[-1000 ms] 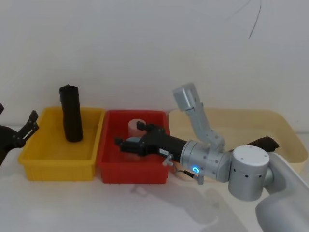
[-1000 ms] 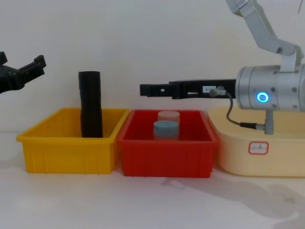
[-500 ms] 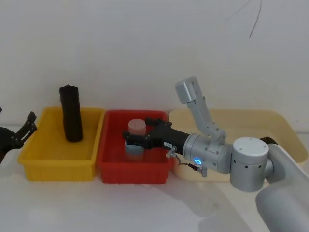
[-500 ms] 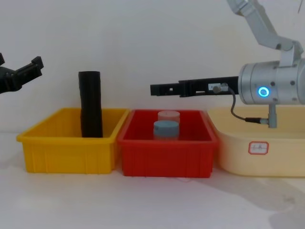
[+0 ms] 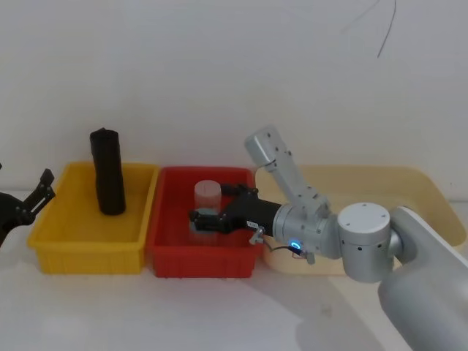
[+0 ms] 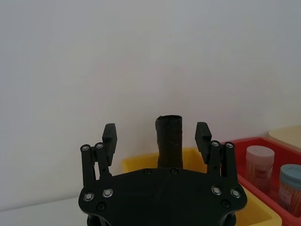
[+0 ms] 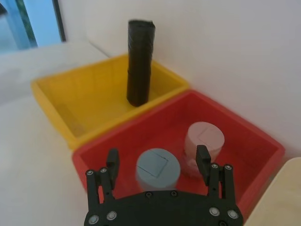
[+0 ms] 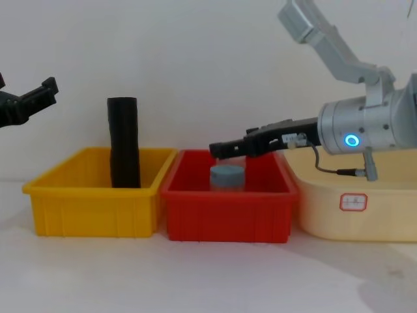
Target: Pick up the garbage bag with the one hand and transfer it to the other hand.
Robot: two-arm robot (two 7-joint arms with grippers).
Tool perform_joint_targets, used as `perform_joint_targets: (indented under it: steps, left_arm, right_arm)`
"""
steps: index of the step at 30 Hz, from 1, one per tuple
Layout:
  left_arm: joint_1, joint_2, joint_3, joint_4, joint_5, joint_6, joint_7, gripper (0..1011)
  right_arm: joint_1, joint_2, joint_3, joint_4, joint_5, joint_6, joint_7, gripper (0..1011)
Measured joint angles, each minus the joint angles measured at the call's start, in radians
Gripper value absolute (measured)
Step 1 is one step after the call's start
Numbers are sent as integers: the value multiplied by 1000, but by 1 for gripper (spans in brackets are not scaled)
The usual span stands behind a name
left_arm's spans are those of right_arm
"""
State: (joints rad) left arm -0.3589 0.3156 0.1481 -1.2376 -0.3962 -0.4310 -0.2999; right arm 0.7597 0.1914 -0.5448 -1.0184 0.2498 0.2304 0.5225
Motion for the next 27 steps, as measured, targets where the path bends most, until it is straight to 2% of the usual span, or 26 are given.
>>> perform_joint_targets:
  steps: [11, 27]
  left_arm:
    - [1, 0, 0, 0, 0, 0, 0, 1001]
    - [1, 0, 0, 0, 0, 0, 0, 1001]
  right_arm:
    - [71, -26, -49, 133, -67, -48, 3, 999]
    - [139, -65, -74, 276, -107, -73, 37, 1000]
